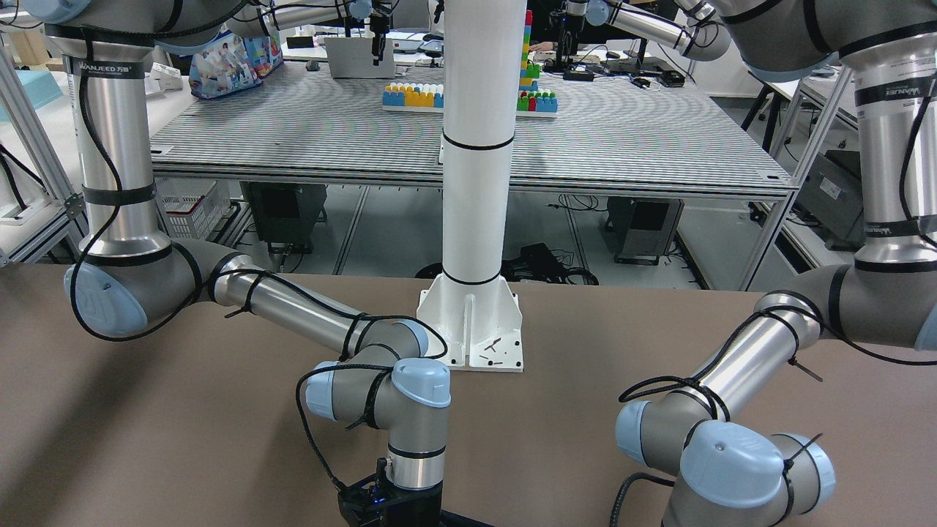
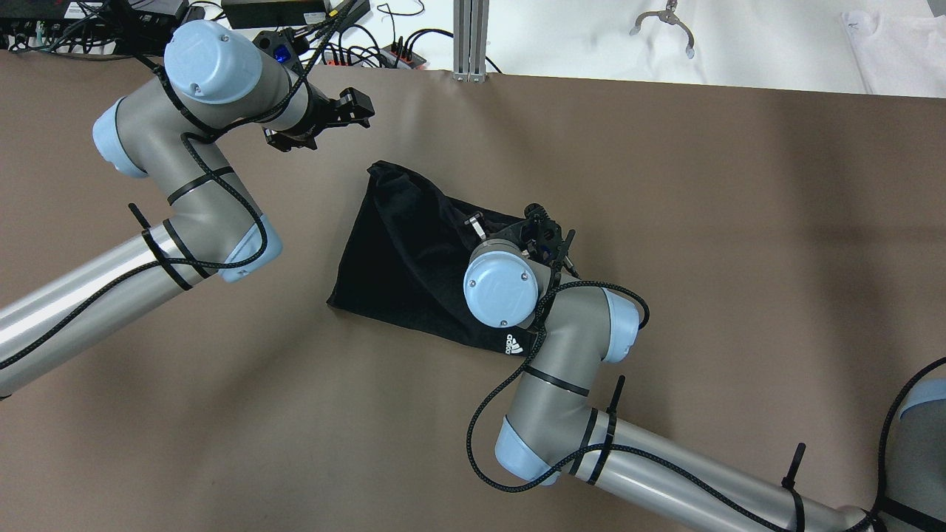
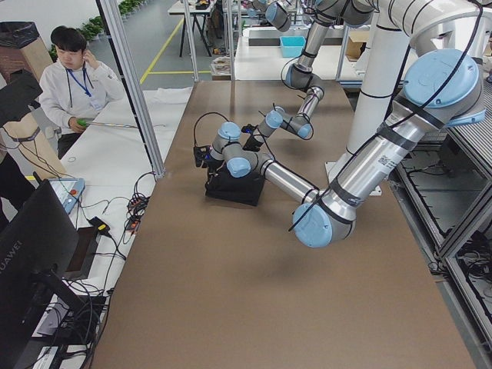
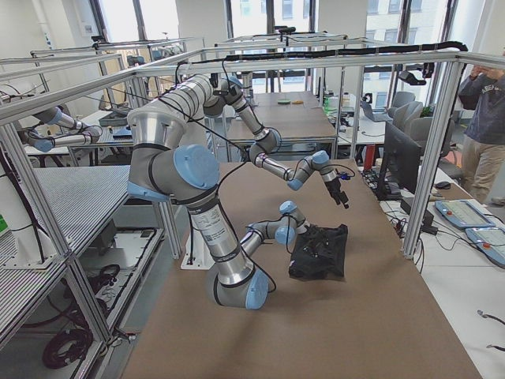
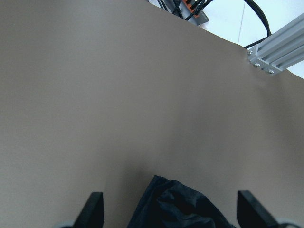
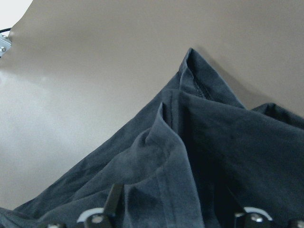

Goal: Fold clothes

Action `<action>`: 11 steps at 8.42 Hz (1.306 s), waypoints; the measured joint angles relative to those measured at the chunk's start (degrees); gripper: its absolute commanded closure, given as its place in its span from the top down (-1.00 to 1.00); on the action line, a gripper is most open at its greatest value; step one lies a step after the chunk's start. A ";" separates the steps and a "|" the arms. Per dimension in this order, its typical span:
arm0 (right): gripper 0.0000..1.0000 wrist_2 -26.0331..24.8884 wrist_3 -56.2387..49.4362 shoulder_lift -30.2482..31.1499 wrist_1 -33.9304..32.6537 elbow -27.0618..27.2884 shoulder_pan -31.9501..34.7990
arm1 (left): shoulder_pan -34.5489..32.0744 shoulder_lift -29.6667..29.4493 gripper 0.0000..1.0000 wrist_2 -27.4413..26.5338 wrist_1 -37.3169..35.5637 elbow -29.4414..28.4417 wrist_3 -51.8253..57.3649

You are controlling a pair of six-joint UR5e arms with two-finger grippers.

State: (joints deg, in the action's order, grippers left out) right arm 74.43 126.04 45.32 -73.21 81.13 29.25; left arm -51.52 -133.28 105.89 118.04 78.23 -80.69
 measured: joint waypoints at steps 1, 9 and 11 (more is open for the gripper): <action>-1.00 -0.04 0.81 -0.30 0.11 -0.06 0.40 | 0.01 0.01 1.00 0.01 0.00 -0.01 0.05; 0.89 0.03 0.67 -2.16 6.00 -11.52 8.19 | 0.02 0.57 1.00 -0.07 0.00 0.24 -0.04; 0.89 0.05 -5.27 -3.65 7.71 -14.56 9.13 | 0.12 2.08 1.00 -0.07 0.00 2.01 0.00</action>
State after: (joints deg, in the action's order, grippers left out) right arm 74.47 120.76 41.67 -65.50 66.57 38.38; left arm -51.40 -131.20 105.82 118.03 80.24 -80.69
